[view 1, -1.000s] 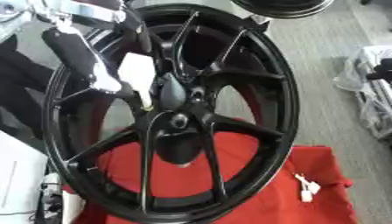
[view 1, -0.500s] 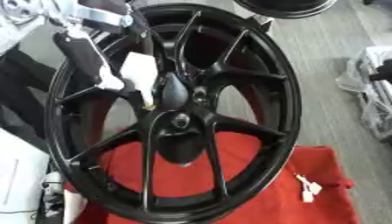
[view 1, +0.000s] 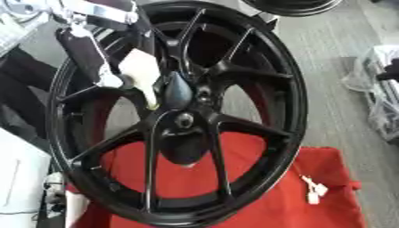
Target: Pull the pin out of the wheel hub.
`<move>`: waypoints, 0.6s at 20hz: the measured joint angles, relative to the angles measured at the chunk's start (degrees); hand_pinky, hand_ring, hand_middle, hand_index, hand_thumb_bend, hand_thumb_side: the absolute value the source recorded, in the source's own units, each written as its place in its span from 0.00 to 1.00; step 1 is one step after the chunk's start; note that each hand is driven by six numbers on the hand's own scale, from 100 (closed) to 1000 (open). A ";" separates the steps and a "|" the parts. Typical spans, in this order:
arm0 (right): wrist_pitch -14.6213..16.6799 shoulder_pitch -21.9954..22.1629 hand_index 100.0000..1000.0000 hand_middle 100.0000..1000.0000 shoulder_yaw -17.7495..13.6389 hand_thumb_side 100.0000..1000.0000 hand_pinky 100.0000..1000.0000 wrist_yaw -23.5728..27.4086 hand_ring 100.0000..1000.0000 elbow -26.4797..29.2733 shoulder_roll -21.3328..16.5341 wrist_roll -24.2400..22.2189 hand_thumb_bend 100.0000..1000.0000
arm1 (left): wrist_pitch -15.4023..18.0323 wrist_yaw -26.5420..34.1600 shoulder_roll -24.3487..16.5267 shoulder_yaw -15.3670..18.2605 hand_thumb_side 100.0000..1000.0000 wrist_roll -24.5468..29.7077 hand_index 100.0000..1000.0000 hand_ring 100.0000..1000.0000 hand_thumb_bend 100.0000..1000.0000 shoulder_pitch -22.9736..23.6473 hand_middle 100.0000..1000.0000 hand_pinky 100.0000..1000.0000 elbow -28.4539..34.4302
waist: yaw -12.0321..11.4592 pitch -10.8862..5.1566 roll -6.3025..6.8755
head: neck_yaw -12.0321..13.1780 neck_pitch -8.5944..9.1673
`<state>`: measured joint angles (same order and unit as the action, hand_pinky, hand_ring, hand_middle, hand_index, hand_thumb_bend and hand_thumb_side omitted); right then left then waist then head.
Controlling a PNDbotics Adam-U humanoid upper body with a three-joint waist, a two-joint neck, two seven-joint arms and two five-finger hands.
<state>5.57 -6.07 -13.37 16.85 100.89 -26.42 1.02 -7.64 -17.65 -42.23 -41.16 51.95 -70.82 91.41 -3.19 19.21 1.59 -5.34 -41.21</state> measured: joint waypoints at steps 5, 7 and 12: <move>-0.03 0.00 0.62 0.54 0.00 0.57 0.94 -0.01 0.59 0.00 0.00 0.00 0.00 | -0.52 0.25 -0.19 0.67 0.03 0.00 0.35 0.68 0.15 0.51 0.55 0.73 1.56 | 0.02 0.00 0.00 | 0.00 0.00; -0.05 0.01 0.62 0.54 0.00 0.56 0.94 -0.07 0.59 -0.01 0.00 0.02 0.00 | -0.75 0.83 -0.90 1.79 0.04 0.05 0.33 0.68 0.13 0.89 0.55 0.73 3.07 | 0.01 0.00 0.02 | 0.00 -0.01; -0.17 0.03 0.62 0.54 0.00 0.56 0.94 -0.23 0.59 -0.01 0.00 0.13 0.00 | -1.11 2.83 -4.25 6.71 0.03 0.03 0.29 0.68 0.09 1.91 0.55 0.73 8.35 | -0.06 0.00 0.02 | -0.05 -0.03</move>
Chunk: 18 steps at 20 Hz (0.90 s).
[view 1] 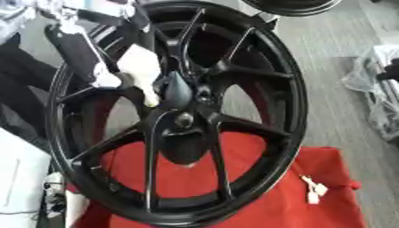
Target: Pull the pin out of the wheel hub.
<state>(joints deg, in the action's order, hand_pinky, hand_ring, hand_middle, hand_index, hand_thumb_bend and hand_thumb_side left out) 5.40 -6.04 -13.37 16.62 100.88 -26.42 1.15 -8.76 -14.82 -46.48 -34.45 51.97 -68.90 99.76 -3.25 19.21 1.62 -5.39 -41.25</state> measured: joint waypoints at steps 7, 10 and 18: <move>-0.05 0.00 0.62 0.54 -0.02 0.56 0.94 -0.01 0.59 0.00 0.00 0.10 0.00 | -1.67 2.33 -6.85 11.75 0.02 -2.65 0.30 0.68 0.03 6.41 0.55 0.73 5.10 | -0.34 0.00 0.00 | -0.34 -0.02; -0.04 -0.02 0.62 0.54 -0.05 0.56 0.94 -0.01 0.59 0.00 0.00 0.12 0.00 | -2.62 2.55 -10.04 16.57 0.01 -6.50 0.31 0.68 0.02 11.26 0.55 0.74 3.96 | -0.35 0.01 -0.04 | -0.55 -0.01; 0.09 -0.07 0.62 0.54 -0.38 0.56 0.94 -0.01 0.59 0.02 0.00 0.28 0.00 | -3.16 1.20 -15.70 26.35 0.00 -15.48 0.35 0.68 0.03 23.06 0.56 0.74 -5.22 | -0.39 0.17 -0.50 | -0.16 0.02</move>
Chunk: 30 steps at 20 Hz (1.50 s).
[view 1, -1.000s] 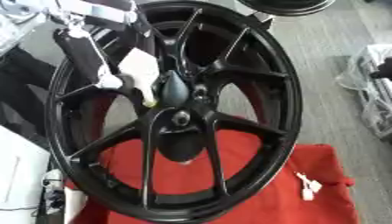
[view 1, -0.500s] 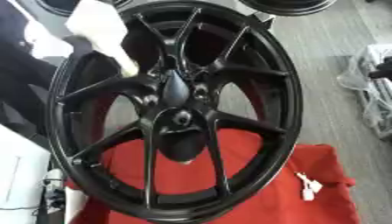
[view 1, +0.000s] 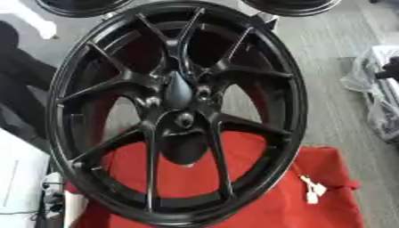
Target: Pull the pin out of the wheel hub.
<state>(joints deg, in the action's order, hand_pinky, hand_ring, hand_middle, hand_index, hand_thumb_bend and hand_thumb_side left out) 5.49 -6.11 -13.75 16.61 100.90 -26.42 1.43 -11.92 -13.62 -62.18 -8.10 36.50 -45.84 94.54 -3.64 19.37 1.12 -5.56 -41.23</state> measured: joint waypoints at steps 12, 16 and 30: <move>0.04 0.05 0.62 0.54 -0.34 0.56 0.94 -0.33 0.59 0.00 0.00 0.31 0.00 | 2.55 -8.37 -2.13 8.09 0.00 -7.96 0.79 0.82 0.32 10.83 0.77 0.84 -10.09 | -0.65 0.21 -0.28 | 0.18 0.02; -0.12 0.04 0.62 0.55 -0.33 0.56 0.94 -0.52 0.59 0.00 0.00 0.32 0.00 | 3.11 -7.97 -2.13 8.78 0.54 -6.27 0.89 0.86 0.46 11.57 0.83 0.87 -12.41 | -0.65 0.21 -0.28 | 0.18 0.03; -0.21 0.04 0.62 0.55 -0.31 0.56 0.94 -0.75 0.59 0.00 0.00 0.32 0.00 | -0.87 8.85 1.79 8.96 0.71 -16.07 0.75 0.75 0.00 9.22 0.70 0.71 -10.24 | -0.50 0.21 -0.46 | 0.20 0.11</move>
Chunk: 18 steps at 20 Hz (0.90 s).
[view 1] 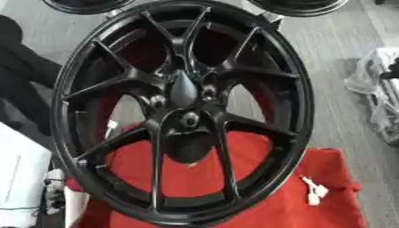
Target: Pull the pin out of the wheel hub.
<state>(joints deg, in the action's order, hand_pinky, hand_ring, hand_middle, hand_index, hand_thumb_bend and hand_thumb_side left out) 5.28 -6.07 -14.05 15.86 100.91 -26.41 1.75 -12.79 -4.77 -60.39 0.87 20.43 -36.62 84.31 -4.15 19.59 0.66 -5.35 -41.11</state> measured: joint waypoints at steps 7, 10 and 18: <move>-0.09 -0.03 0.62 0.55 0.03 0.56 0.94 0.00 0.59 0.00 0.03 -0.09 0.00 | -3.32 17.21 10.46 0.00 0.76 -11.34 0.75 0.72 0.00 -0.74 0.68 0.67 5.18 | 0.04 0.00 -0.68 | 0.09 0.38; -0.09 -0.05 0.62 0.55 0.04 0.56 0.94 0.02 0.59 0.00 0.11 -0.09 0.00 | -3.14 22.89 15.23 0.12 0.79 -16.12 0.77 0.74 0.00 -0.50 0.71 0.67 7.24 | 0.04 0.00 -0.90 | 0.25 0.40; 0.08 -0.47 0.62 0.55 0.05 0.55 0.94 0.57 0.60 0.00 0.68 0.08 0.00 | 0.44 31.14 29.64 1.87 0.85 -25.28 0.81 0.78 0.10 2.36 0.76 0.71 8.94 | 0.12 0.00 -1.64 | 0.80 0.42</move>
<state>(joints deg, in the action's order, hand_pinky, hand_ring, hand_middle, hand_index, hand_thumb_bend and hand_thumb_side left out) 5.36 -6.54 -14.01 16.43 100.91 -25.73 1.83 -12.35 26.37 -30.75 2.74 -4.85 -34.26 93.25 -4.02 19.59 -0.99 -4.55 -40.70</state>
